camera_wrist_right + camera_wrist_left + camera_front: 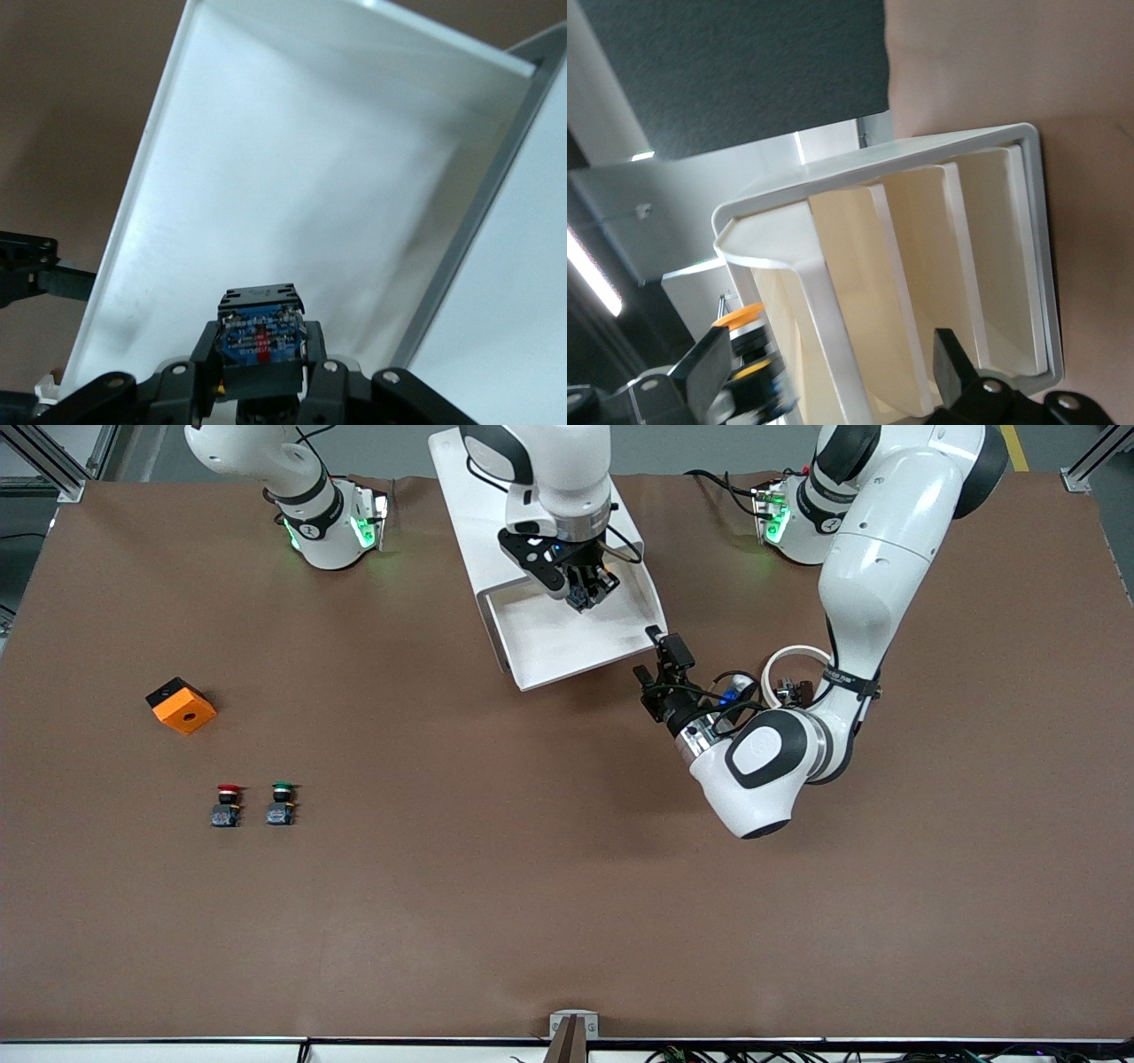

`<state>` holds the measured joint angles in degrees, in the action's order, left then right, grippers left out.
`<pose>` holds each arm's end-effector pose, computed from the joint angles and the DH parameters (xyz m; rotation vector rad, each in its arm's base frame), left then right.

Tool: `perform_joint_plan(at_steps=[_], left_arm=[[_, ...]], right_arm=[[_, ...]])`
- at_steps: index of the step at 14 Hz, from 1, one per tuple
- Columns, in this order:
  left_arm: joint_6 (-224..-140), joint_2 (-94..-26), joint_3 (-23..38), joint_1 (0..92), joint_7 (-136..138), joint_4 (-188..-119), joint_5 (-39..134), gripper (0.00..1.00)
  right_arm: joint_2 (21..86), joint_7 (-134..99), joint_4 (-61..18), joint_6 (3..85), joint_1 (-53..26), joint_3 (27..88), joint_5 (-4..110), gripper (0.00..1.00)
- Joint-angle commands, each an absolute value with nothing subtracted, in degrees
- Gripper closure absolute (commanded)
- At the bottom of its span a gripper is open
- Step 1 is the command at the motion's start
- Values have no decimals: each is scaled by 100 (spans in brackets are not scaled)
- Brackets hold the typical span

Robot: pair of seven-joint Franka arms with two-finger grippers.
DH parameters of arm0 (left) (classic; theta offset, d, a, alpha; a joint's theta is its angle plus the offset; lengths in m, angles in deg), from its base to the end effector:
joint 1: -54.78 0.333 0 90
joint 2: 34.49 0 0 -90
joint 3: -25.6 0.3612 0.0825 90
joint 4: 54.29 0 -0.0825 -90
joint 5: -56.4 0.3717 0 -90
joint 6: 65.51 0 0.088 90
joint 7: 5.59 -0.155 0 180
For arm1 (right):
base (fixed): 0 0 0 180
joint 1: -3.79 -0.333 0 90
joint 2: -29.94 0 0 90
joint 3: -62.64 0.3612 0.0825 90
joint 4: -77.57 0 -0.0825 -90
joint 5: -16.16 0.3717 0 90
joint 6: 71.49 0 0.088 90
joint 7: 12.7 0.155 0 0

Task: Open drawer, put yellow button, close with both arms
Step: 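Carry the yellow button with the right gripper over the open drawer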

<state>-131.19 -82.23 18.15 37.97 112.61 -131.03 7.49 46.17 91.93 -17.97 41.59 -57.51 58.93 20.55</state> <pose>0.5271 -0.3612 0.2828 -1.3636 -1.5823 1.5544 0.3370 0.5530 0.4430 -2.8342 1.2783 0.0754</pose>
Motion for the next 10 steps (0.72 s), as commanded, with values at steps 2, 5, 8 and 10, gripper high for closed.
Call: perform_joint_plan(at_steps=[2, 5, 8, 10], left_arm=[[-13072, -8055, 1840, 3896, 10325, -12892, 1218, 0], [-13081, -8046, 1848, 3940, 9657, -12794, 1333, 0], [-13142, -7985, 1962, 3967, 9007, -12584, 1534, 0], [-13483, -7836, 1962, 3914, 8488, -12557, 2007, 0]], right_arm=[[5251, 9549, -1130, 4119, -5905, 5799, 1881, 100], [5533, 9549, -849, 4136, -5913, 5799, 1854, 100], [5630, 9549, -742, 4136, -5913, 5790, 1810, 100], [5657, 9549, -725, 4145, -5913, 5790, 1766, 100]])
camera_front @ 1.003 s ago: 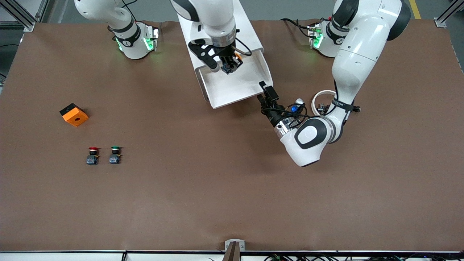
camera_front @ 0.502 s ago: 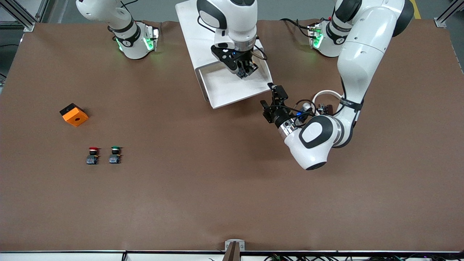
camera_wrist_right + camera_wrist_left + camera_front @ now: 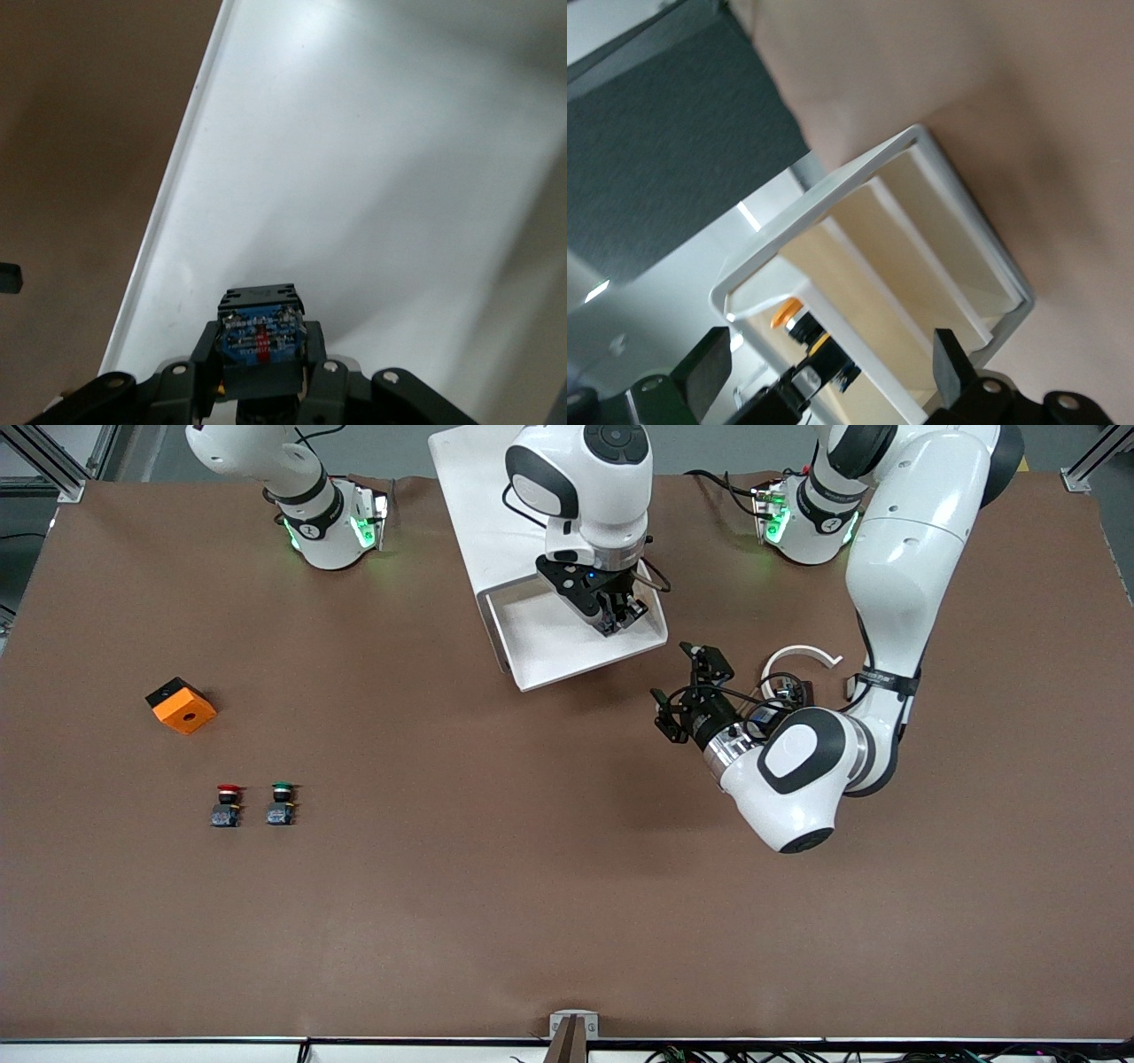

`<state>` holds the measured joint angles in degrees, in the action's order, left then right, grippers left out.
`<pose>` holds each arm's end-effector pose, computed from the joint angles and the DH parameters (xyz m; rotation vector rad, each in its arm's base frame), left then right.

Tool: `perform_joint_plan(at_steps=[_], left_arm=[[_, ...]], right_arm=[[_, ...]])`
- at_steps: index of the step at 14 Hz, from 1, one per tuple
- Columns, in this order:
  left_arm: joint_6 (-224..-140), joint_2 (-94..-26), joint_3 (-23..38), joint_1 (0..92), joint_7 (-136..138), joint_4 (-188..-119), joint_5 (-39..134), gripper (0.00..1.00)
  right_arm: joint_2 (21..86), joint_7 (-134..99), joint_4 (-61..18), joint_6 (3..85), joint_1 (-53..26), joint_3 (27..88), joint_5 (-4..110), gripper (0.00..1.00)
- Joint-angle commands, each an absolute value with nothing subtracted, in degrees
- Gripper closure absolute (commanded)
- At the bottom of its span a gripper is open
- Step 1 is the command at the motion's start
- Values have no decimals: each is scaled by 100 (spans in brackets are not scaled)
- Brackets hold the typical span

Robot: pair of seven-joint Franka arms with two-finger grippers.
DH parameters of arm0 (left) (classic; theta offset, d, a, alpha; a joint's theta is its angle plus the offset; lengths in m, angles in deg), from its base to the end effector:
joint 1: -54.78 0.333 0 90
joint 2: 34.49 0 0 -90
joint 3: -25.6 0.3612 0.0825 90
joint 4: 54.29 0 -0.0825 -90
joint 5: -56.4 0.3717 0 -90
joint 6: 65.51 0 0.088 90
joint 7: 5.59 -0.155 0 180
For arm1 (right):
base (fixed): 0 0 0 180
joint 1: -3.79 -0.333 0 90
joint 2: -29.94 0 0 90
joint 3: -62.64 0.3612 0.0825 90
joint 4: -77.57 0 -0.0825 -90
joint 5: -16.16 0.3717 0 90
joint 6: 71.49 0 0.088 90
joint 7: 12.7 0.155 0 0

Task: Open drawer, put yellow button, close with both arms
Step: 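Carry the yellow button with the right gripper over the open drawer, then lower the yellow button into the drawer and open the right gripper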

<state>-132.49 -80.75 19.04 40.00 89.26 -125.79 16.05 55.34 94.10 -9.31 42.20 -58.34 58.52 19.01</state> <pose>0.5657 -0.3227 0.3058 -1.9192 -1.4761 1.5582 0.3584 0.5972 0.4071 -2.8281 1.3032 0.0179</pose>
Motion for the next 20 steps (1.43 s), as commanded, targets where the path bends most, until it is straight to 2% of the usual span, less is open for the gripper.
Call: perform_joint_plan(at_steps=[1, 2, 3, 4, 10, 14, 17, 20], left_arm=[[-13677, -7766, 1928, 3888, 8233, -12557, 2306, 0], [-13801, -7669, 1910, 3853, 8022, -12557, 2474, 0], [-13906, -7581, 1936, 3774, 7889, -12557, 2615, 0], [-14038, -7493, 1945, 3713, 7749, -12557, 2799, 0], [-14969, -7256, 1954, 2992, 7123, -12557, 4523, 0], [-15576, -7106, 1989, 2754, 7123, -12557, 4673, 0], [-16007, -7132, 1928, 2745, 7132, -12557, 4682, 0], [-16122, -7088, 1875, 2754, 6538, -12566, 4665, 0]], right_arm=[[5674, 9549, -707, 4145, -5913, 5790, 1757, 100], [5692, 9540, -707, 4145, -5913, 5790, 1705, 100], [5692, 9523, -707, 4136, -5913, 5799, 1617, 55], [5709, 9531, -698, 4136, -5913, 5799, 1608, 1], [5675, 9233, -173, 3996, -5607, 5772, 1695, 0], [5640, 8103, 461, 2856, -5045, 5816, 1739, 0], [5333, 6619, 506, 2187, -4431, 5772, 2274, 0], [4981, 4993, 515, 1537, -3579, 5772, 2319, 0]])
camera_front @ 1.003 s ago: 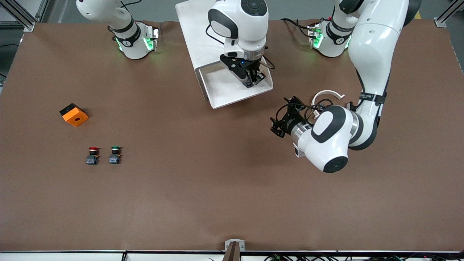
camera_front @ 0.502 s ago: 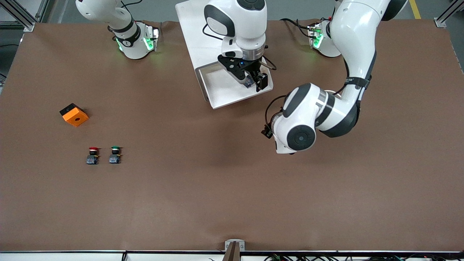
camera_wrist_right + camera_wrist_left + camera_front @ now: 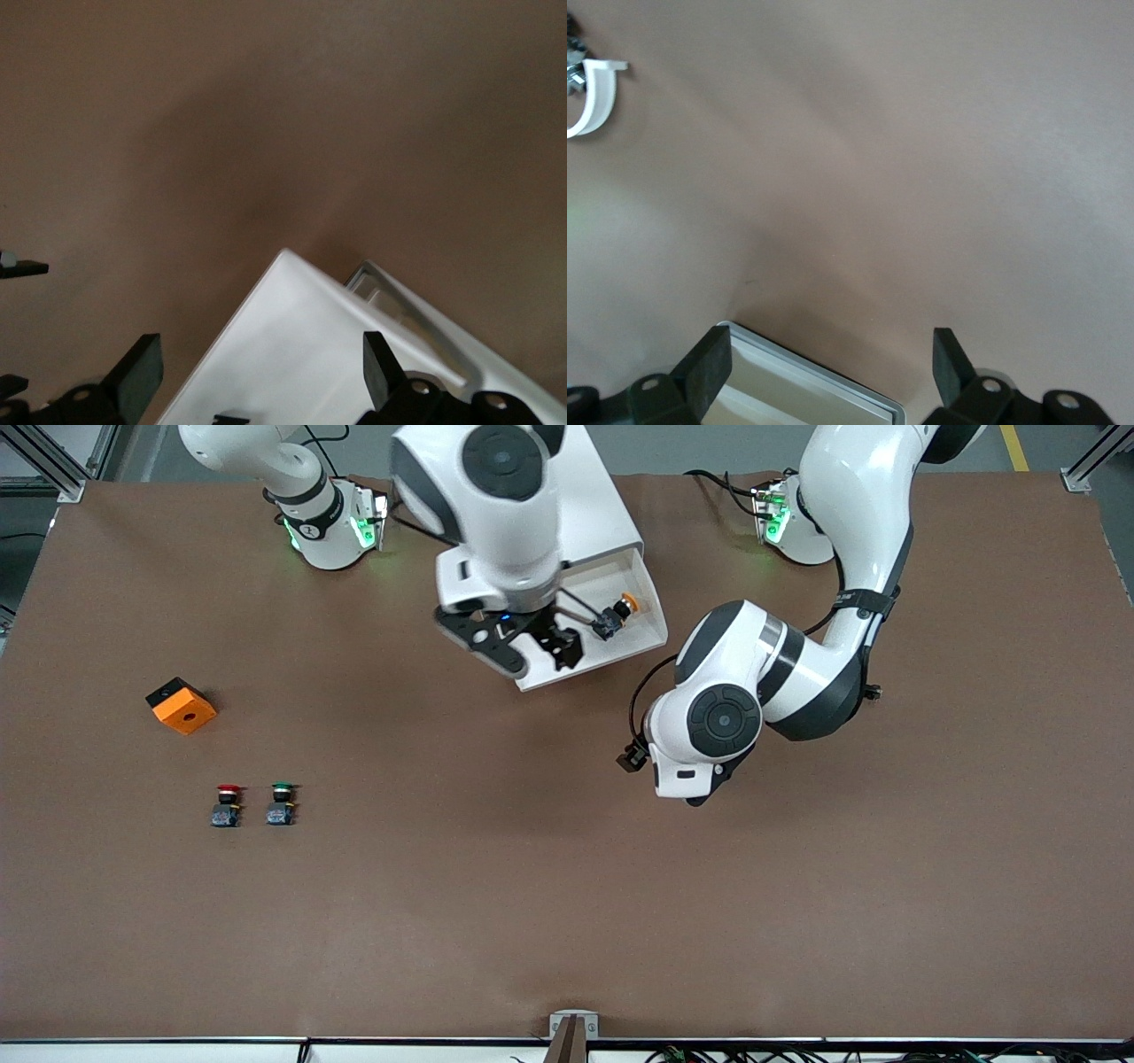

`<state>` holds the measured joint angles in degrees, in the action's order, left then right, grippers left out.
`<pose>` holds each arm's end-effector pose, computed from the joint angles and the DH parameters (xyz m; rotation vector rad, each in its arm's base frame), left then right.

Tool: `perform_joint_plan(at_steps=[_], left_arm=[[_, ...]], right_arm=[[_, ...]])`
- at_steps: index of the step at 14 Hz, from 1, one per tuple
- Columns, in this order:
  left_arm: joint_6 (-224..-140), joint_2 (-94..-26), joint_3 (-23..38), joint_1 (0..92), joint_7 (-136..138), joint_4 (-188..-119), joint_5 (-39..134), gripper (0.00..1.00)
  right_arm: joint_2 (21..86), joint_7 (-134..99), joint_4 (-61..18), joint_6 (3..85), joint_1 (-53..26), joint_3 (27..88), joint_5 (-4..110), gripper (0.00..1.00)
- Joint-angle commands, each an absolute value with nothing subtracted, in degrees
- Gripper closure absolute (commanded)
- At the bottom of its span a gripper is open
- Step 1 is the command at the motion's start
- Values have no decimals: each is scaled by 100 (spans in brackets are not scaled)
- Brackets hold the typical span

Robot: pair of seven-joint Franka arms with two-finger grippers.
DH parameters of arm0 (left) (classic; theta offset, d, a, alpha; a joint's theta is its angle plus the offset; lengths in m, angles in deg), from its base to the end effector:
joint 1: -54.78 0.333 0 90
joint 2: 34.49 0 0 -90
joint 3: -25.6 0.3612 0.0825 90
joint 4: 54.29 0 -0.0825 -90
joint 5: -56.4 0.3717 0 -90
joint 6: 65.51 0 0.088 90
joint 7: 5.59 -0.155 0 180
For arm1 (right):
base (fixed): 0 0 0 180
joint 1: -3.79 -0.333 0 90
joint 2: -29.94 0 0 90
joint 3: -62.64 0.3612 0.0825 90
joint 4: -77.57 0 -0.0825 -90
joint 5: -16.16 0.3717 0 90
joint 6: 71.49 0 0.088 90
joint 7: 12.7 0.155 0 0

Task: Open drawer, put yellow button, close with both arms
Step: 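Lower the yellow button into the drawer and open the right gripper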

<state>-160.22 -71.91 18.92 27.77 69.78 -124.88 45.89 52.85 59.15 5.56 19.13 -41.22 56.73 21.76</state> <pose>0.5909 -0.4027 0.3687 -2.8306 -1.1626 0.5220 0.5019 0.4441 0.5240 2.9854 -0.8740 -0.1380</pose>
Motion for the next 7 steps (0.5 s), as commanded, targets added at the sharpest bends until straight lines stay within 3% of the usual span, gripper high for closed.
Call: perform_joint_plan(at_steps=[1, 7], left_arm=[[-16148, -7071, 1848, 2754, 6134, -12566, 4664, 0], [-16430, -6851, 1673, 2474, 5866, -12601, 5032, 0]], right_arm=[[4893, 4465, 515, 1352, -3297, 5772, 2354, 0], [4559, 1108, 515, 411, -1356, 5728, 2276, 0]])
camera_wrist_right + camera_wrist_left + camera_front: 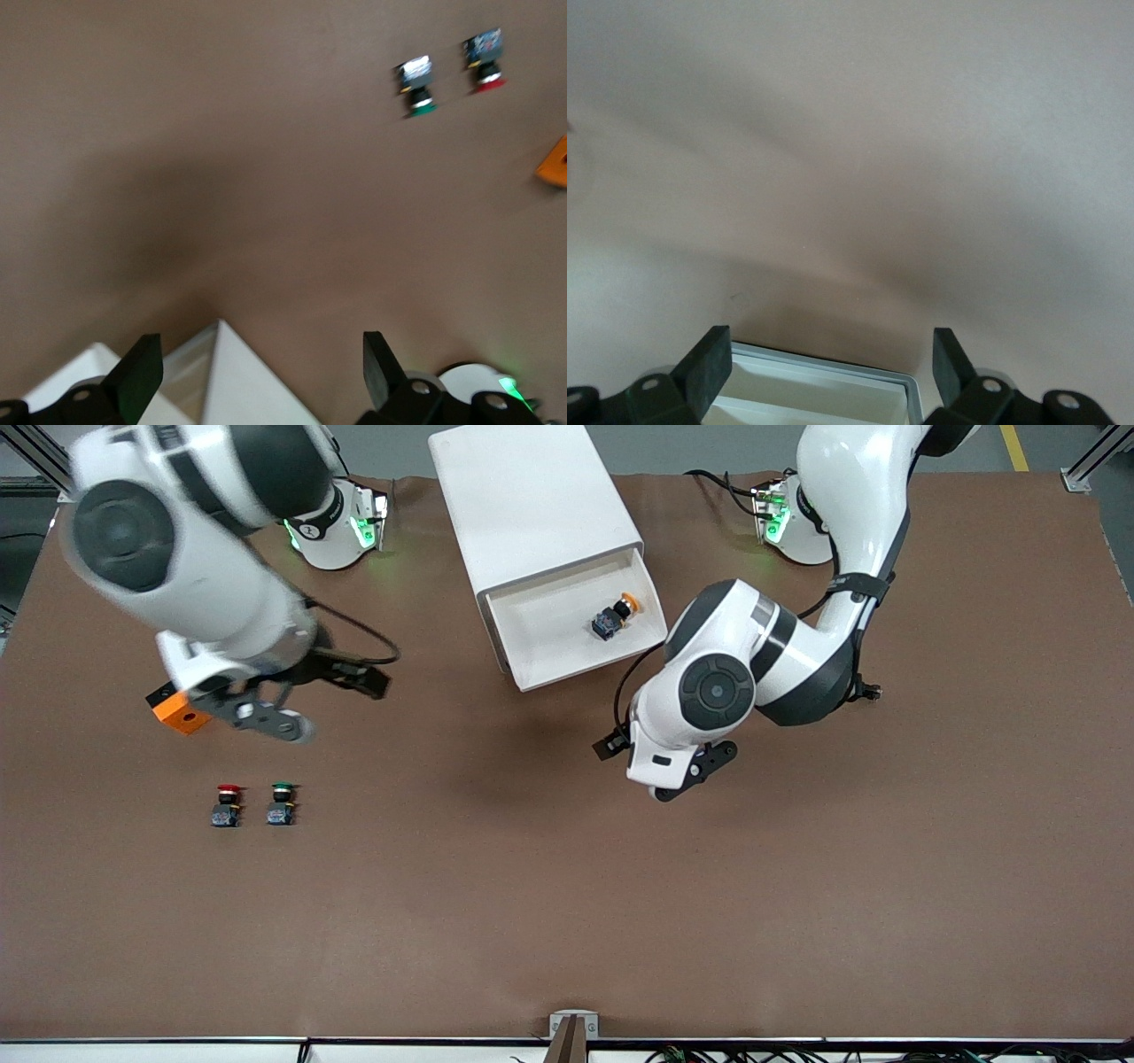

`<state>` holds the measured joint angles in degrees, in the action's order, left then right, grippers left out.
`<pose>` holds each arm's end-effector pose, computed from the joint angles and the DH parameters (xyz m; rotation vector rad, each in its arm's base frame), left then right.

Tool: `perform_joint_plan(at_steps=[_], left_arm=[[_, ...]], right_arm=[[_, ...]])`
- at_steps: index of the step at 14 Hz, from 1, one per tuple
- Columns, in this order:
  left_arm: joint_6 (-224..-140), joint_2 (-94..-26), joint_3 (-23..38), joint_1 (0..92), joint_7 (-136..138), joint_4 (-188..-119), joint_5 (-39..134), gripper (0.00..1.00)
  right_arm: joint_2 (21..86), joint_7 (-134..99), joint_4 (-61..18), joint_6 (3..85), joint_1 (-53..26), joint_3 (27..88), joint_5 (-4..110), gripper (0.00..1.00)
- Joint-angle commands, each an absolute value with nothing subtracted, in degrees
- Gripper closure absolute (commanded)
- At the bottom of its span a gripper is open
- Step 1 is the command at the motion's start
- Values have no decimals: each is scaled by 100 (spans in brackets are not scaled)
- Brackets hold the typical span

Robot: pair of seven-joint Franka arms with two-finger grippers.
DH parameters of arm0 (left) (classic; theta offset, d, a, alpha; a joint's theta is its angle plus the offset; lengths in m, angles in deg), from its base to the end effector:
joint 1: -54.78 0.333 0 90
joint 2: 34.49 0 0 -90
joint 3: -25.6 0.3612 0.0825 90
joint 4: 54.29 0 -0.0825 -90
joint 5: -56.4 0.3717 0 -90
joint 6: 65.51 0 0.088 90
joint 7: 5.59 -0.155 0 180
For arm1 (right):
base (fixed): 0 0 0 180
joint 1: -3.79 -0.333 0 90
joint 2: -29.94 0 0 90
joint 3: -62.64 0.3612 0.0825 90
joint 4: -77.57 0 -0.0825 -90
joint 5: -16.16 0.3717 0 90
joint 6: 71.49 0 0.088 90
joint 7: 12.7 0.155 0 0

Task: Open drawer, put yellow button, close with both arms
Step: 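Withdraw the right gripper while the left gripper moves to the drawer front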

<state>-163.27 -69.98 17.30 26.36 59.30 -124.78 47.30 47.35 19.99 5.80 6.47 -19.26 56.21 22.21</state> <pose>0.5802 -0.4301 0.3972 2.9531 0.8252 -0.4215 0.5789 0.2032 0.5729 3.0811 -0.4133 -0.3216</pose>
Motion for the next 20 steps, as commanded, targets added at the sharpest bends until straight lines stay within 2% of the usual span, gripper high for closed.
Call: perform_joint_plan(at_steps=[1, 4, 8, 11, 13, 17, 20], left_arm=[[-16430, -6851, 1638, 2412, 5875, -12601, 5103, 0], [-16447, -6860, 1637, 2262, 5866, -12619, 5139, 0], [-16517, -6886, 1620, 2069, 5866, -12697, 5261, 0], [-16736, -6807, 1497, 2024, 5639, -12847, 5376, 0], [-17087, -6580, 1453, 2033, 5542, -13223, 5376, 0], [-18274, -5868, 1383, 2024, 5164, -14629, 5376, 0], [-18284, -5796, 1260, 2033, 5154, -14815, 5376, 0]], right_arm=[[4550, 433, 515, 262, -1004, 5728, 2267, 0], [4558, -810, 585, 164, -290, 5728, 1952, 0], [4558, -1183, 585, 129, -183, 5719, 1389, 0], [4593, -1366, 550, 32, 150, 5755, 1519, 0], [4602, -1420, 550, 49, 151, 5755, 1528, 0], [4602, -1464, 567, 32, 186, 5755, 1546, 0], [4585, -1438, 594, 23, 195, 5746, 1485, 0]])
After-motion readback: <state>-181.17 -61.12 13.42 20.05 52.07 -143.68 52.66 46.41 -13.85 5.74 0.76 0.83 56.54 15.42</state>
